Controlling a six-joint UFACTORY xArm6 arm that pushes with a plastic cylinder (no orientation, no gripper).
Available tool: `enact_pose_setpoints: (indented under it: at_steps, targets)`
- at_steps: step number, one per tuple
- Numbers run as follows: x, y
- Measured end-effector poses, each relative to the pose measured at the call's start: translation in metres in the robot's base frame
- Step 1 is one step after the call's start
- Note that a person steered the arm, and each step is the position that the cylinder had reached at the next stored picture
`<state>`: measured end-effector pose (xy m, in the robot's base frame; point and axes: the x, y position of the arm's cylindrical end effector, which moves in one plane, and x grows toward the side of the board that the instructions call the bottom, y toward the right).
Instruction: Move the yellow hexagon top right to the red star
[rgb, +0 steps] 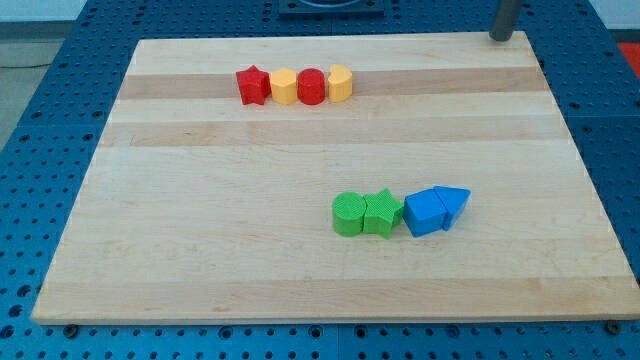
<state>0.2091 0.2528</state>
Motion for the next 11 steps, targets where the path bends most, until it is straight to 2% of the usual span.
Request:
enact_pose_setpoints:
  at_steps: [1,2,3,4,7,8,10,11]
  targets:
    - [0.044,-0.009]
    - [0.118,-0.048]
    - [0.172,-0.096]
    - [0.199,-0.155]
    - [0.174,-0.336]
    - [0.153,-0.362]
    - [0.138,-0.306]
    - [0.116,-0.306]
